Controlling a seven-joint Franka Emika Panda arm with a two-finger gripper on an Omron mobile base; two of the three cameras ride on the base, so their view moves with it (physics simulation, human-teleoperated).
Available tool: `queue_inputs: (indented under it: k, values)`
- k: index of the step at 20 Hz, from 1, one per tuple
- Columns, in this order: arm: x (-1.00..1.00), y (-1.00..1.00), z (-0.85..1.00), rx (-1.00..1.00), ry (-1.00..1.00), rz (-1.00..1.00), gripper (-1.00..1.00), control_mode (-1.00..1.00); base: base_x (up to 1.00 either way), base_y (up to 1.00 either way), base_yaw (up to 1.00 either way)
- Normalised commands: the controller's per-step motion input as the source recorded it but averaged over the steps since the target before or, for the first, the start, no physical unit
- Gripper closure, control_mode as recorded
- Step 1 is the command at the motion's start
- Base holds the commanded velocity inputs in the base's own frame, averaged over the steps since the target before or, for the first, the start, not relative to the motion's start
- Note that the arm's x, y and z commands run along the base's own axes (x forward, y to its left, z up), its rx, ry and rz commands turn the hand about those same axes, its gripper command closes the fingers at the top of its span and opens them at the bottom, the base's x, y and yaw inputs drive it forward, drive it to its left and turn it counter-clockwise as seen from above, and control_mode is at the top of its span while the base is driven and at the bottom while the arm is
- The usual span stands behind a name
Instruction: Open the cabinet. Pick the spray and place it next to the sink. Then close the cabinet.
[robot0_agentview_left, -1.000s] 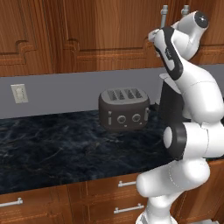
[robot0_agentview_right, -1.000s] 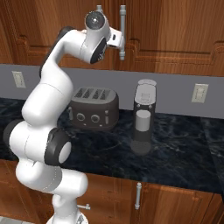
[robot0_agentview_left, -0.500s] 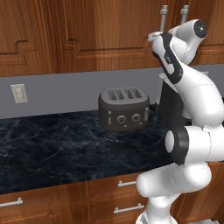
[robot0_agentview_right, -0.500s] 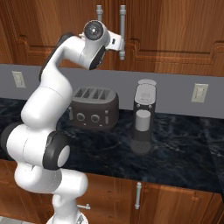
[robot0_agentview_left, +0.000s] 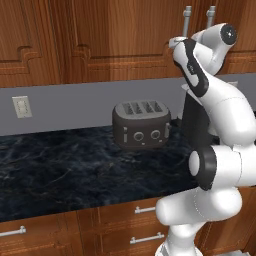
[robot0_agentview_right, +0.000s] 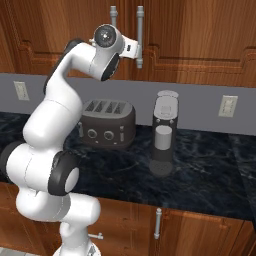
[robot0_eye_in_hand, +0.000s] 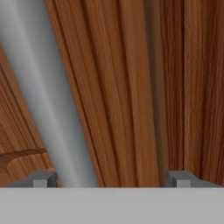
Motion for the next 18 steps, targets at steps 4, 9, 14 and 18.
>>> queue_inputs:
  k: [4,9,14,18]
  values:
    - [0.0,0.0,0.0,0.0,0.0,0.0,1.0,-1.0,0.0,0.0,0.0]
    - [0.0,0.0,0.0,0.0,0.0,0.0,1.0,-1.0,0.0,0.0,0.0]
    - [0.0,0.0,0.0,0.0,0.0,0.0,1.0,-1.0,0.0,0.0,0.0]
    - [-0.15,0.0,0.0,0.0,0.0,0.0,1.0,-1.0,0.0,0.0,0.0]
